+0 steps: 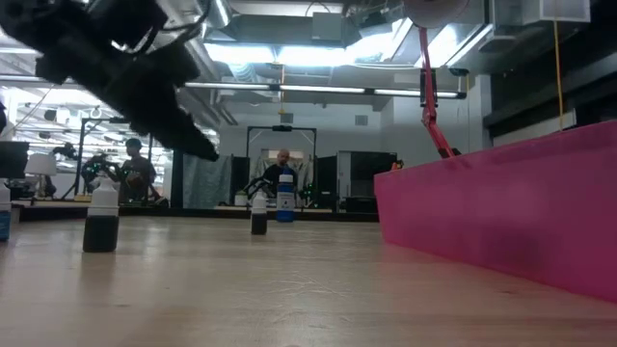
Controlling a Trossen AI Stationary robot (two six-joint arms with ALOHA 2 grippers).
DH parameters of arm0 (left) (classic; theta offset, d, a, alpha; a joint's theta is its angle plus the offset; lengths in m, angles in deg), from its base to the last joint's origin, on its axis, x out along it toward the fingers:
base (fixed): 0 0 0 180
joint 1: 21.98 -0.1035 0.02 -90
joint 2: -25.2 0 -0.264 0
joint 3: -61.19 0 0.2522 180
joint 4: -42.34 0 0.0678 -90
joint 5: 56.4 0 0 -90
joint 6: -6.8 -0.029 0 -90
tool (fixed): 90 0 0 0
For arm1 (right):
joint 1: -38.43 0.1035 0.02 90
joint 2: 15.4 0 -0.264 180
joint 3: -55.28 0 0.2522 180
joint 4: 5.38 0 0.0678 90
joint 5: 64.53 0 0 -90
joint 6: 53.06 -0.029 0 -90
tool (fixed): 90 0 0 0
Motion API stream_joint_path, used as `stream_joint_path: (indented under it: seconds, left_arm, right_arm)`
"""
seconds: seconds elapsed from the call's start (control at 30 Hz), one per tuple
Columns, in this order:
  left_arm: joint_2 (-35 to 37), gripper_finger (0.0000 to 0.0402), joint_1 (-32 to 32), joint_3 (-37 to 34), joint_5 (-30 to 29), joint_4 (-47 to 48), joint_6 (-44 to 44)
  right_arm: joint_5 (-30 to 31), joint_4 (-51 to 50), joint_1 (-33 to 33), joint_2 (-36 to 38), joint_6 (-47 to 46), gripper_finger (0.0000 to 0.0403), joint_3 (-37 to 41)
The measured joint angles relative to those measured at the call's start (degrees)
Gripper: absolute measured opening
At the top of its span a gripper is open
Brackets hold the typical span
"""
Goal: Pick & Place food coloring
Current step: Put the small green food coloring bottle into the red bin
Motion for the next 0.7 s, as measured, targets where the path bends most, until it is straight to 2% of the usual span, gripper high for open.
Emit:
stream_joint_path:
  seconds: [0.23,0.43,0.7]
  left_arm:
    - [-6.62,0.0294,0.00,-3.15,1.44,-6.09,-0.21]
    - [-14.96,0.0294,0.00,-3.15,1.44,-15.28,-4.12]
    - [-26.11,0.0294,0.15,-3.13,3.72,-26.10,-3.43]
  right_arm:
    - [-3.58,-0.24,-1.64,0.20,0.39,0.0147,0.02]
    - [-2.80,-0.09,-1.62,0.18,1.38,0.0147,0.02]
    - [-2.29,0.07,-1.63,0.18,1.74,0.0147,0.02]
